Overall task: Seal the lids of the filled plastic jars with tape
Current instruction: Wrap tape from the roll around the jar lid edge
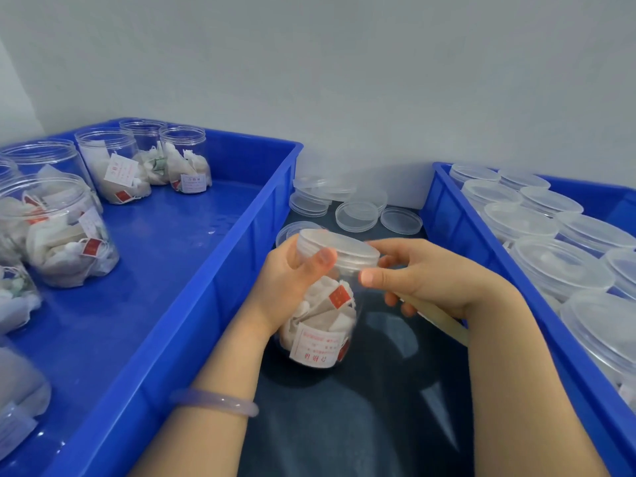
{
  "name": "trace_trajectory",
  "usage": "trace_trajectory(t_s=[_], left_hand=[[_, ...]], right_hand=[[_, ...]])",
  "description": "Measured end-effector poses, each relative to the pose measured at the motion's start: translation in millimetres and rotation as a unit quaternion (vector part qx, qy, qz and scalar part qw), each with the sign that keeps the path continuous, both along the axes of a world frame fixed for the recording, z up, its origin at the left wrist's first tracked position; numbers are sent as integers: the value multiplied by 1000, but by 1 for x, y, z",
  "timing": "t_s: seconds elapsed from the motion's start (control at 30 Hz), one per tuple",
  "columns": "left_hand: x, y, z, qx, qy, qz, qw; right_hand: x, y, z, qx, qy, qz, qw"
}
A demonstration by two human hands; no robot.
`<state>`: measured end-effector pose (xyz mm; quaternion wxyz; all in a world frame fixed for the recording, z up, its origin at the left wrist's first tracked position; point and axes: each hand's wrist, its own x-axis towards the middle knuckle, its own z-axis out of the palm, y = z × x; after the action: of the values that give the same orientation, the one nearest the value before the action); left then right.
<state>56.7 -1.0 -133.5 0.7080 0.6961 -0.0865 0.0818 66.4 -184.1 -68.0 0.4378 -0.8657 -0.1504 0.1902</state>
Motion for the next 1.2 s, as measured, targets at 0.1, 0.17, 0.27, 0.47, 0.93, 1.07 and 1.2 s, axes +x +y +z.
trace_trajectory(t_s=[0.1, 0.17, 0.27, 0.47, 0.93, 1.07, 1.2], left_hand=[[0, 3, -3, 12, -15, -20, 1000], [-1, 2, -1, 18, -10, -15, 1000], [-3, -5, 3, 55, -38, 93, 993], [-4, -19, 4, 72, 12, 172, 982], [9, -7, -4, 16, -36, 132, 990], [6, -6, -6, -3, -49, 98, 994], [3, -3, -7, -27, -57, 72, 995]], right_hand=[[-1, 1, -2, 13, 13, 37, 999], [1, 0, -4, 17, 10, 25, 999], [3, -1, -5, 22, -5, -9, 1000], [7, 17, -3, -14, -77, -45, 996], [2, 1, 8, -41, -93, -9, 995], [6, 0, 4, -34, -91, -21, 995], [6, 4, -2, 19, -62, 6, 998]])
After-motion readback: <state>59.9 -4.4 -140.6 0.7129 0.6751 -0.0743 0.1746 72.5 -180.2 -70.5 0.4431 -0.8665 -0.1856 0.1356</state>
